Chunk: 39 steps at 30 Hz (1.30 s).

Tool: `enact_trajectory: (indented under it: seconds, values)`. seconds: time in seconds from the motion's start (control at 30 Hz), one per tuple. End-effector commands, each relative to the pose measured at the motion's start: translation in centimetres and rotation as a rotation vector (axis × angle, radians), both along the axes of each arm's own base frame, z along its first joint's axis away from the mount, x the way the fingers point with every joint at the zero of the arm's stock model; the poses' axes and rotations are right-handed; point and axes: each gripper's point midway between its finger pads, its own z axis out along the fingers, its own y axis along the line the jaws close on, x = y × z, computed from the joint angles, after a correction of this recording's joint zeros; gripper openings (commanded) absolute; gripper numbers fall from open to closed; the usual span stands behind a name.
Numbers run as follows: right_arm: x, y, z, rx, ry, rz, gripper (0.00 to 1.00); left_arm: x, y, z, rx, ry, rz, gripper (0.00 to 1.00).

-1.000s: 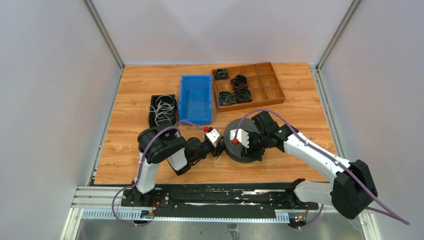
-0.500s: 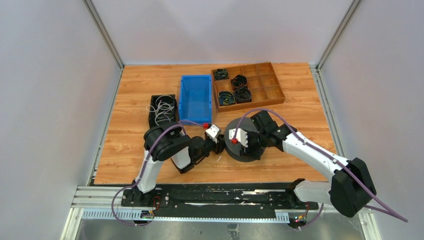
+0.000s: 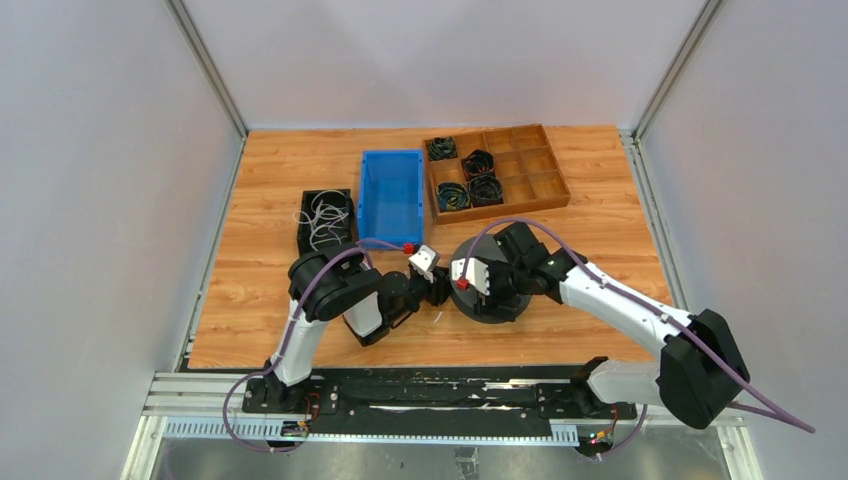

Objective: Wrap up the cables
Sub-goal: Adjust the cable on the cable reel.

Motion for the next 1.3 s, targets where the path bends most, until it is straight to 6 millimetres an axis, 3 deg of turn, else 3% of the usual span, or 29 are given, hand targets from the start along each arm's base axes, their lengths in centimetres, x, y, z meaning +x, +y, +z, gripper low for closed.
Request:
enact_trajectory:
  seconds: [0.0,0.23,0.5,0.77,1.07,1.27]
  values:
    - [-4.7,-2.3,-3.8,-0.179,0.197,-0.016,0.72,0.0,0.2,-0.4,0.008,-0.006,-0.001,0.43]
    - [-4.2,-2.9,-4.7,-0.23,0.174,-0.009,0.61,-0.3,-0.1,-0.1,-0.005,-0.006,-0.025,0.42]
    - [-4.3,-4.1,-5.6,-0.293,0.173,-0.008,0.57,-0.3,0.1,0.1,-0.011,-0.006,-0.02,0.42]
    - [-4.4,-5.8,-5.0,-0.345,0.109,0.13,0.5,-0.9,0.2,-0.1,-0.016,0.006,-0.086,0.44]
    - [-3.3,-7.3,-2.0,-0.334,0.024,0.196,0.54,-1.0,0.1,0.4,-0.017,-0.009,-0.098,0.46]
    - [-3.9,-4.5,3.2,-0.091,0.06,0.023,0.63,-1.0,0.1,1.1,-0.01,-0.043,-0.114,0.49]
